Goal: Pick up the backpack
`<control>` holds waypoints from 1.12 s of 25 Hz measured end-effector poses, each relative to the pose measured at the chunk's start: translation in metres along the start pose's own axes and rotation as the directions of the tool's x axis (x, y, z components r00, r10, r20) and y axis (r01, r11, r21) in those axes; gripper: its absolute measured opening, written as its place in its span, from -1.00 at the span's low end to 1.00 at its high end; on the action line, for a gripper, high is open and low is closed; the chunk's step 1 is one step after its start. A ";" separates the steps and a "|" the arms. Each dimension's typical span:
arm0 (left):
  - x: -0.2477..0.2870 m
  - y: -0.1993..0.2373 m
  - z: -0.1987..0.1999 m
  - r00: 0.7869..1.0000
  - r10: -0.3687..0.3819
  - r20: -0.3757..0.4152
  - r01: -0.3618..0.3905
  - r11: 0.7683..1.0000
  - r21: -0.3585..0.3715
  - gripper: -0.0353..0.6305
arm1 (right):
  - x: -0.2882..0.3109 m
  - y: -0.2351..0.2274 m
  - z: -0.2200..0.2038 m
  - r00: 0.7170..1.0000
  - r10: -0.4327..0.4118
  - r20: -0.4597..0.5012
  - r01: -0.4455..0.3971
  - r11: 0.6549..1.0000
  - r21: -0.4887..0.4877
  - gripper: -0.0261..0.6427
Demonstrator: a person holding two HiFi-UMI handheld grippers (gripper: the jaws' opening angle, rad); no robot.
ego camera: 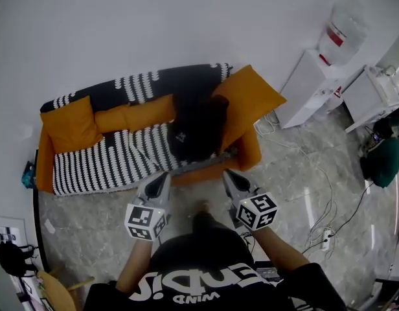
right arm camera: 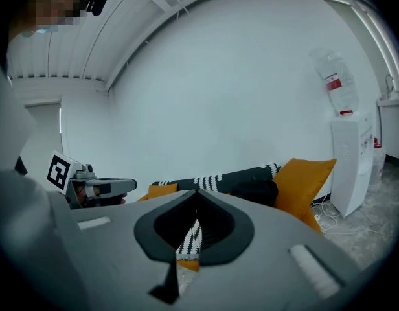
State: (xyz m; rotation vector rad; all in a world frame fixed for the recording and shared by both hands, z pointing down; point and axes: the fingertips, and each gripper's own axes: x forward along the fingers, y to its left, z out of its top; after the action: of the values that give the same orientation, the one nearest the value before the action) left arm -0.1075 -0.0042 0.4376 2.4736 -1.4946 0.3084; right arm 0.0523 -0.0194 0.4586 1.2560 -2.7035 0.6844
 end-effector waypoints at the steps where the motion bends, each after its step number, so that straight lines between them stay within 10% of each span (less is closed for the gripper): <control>1: 0.014 0.004 0.006 1.000 0.000 0.000 0.000 1.000 0.002 -0.89 | 0.009 -0.011 0.007 1.000 0.002 -0.001 -0.002 1.000 0.001 -0.92; 17: 0.162 0.103 0.049 0.999 -0.030 -0.020 0.030 1.000 -0.002 -0.89 | 0.140 -0.107 0.069 0.998 -0.046 -0.033 0.047 0.999 0.019 -0.92; 28: 0.240 0.160 0.064 0.982 -0.177 -0.061 0.179 0.984 0.020 -0.89 | 0.194 -0.135 0.099 0.983 -0.182 -0.024 0.183 0.982 0.042 -0.92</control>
State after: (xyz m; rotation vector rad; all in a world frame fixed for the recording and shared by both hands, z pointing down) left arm -0.1359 -0.2974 0.4624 2.5720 -1.2436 0.3658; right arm 0.0353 -0.2751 0.4687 1.4764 -2.5286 0.7330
